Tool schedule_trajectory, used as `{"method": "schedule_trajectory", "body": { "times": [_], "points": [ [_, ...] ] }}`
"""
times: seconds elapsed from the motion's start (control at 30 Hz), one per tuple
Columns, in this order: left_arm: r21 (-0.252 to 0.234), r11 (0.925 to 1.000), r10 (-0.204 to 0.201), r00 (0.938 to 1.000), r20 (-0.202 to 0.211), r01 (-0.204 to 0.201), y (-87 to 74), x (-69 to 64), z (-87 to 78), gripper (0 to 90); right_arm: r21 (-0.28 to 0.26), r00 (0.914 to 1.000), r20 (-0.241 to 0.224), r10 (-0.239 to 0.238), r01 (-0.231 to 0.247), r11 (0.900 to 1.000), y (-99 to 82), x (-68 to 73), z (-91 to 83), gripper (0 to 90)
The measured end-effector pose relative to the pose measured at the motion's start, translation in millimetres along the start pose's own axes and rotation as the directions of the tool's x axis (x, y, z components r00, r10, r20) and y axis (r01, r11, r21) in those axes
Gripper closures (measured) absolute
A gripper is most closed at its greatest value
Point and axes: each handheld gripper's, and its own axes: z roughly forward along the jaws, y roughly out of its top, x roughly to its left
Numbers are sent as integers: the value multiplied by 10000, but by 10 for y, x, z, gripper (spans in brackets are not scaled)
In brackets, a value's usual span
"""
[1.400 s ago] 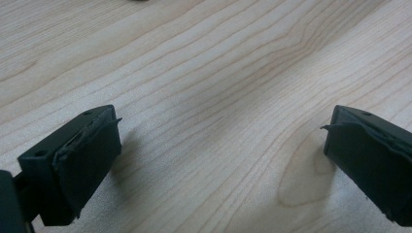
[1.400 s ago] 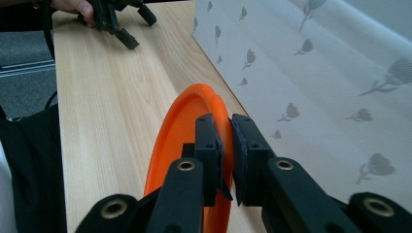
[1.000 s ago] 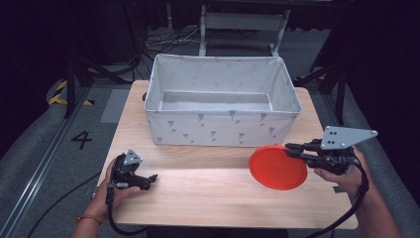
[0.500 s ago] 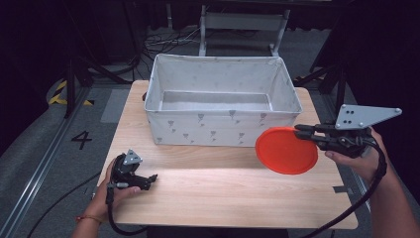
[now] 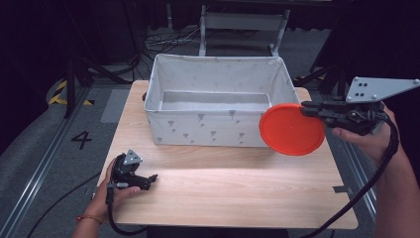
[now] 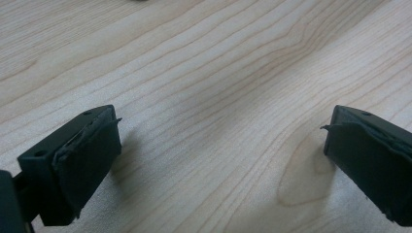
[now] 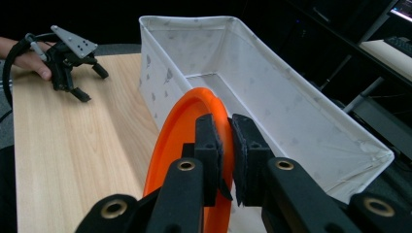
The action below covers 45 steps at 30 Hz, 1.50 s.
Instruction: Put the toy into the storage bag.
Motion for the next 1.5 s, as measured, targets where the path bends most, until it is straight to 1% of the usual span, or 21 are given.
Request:
{"method": "schedule_trajectory", "body": {
  "times": [0.1,0.23,0.37,0.47,0.5,0.63,0.77,0.8,0.83,0.97,1.0,1.03,1.1,1.17,1.2,1.23,1.27,1.33,1.4,1.47,1.5],
  "points": [
    [1,10000,3,10000,0,-3,0,0,0,3,-99,9999,121,17,-16,9999,52,-67,-15,824],
    [12,10000,12,10000,-1,-12,0,1,-1,3,-144,9998,197,28,-25,9999,106,-119,-22,824],
    [12,10000,15,10000,-2,-15,0,1,-1,3,-84,9992,403,-70,74,9999,208,-194,-2,824],
    [2,10000,0,10000,1,0,0,0,0,3,-183,9987,507,-66,75,9998,293,-262,12,824],
    [2,10000,3,10000,-1,-3,0,0,0,3,-228,9986,524,-25,37,9997,325,-293,26,824],
    [5,10000,7,10000,0,-7,0,1,0,3,-27,9976,693,-40,42,10000,433,-401,91,824],
    [12,10000,14,10000,1,-14,0,1,-1,3,-75,9977,675,30,-25,10000,501,-485,145,825],
    [11,10000,14,10000,1,-14,0,1,-1,3,-60,9973,740,8,-4,10000,519,-508,166,824],
    [11,10000,14,10000,1,-14,0,1,-1,3,-60,9973,740,8,-4,10000,519,-508,166,824],
    [11,10000,16,10000,2,-16,0,1,-1,3,42,9962,867,25,-29,10000,566,-598,263,824],
    [12,10000,15,10000,2,-15,0,1,-1,3,43,9964,852,29,-33,10000,571,-617,282,824],
    [12,10000,16,10000,1,-16,0,1,-1,3,99,9964,844,13,-21,9999,582,-662,339,825],
    [13,10000,15,10000,2,-15,0,1,-1,3,89,9963,861,59,-67,9999,582,-690,371,824],
    [13,10000,14,10000,1,-14,0,1,-1,3,176,9964,839,125,-140,9997,568,-750,449,824],
    [12,10000,14,10000,0,-14,0,1,-1,3,189,9964,813,252,-268,9995,547,-801,511,824],
    [12,10000,13,10000,1,-13,0,1,-1,3,189,9964,813,252,-268,9995,547,-801,511,824],
    [10,10000,11,10000,2,-11,0,1,-1,3,290,9966,794,238,-262,9992,519,-856,582,825],
    [2,10000,0,10000,5,0,0,0,0,3,333,9964,790,300,-327,9989,505,-886,617,824],
    [3,10000,0,10000,5,0,0,0,0,3,469,9973,711,166,-200,9987,462,-957,735,824],
    [11,10000,10,10000,6,-10,0,1,-1,3,472,9979,640,138,-169,9987,449,-969,764,824],
    [11,10000,9,10000,4,-9,0,1,-1,3,573,9983,577,28,-61,9983,426,-992,824,824]
  ]
}}
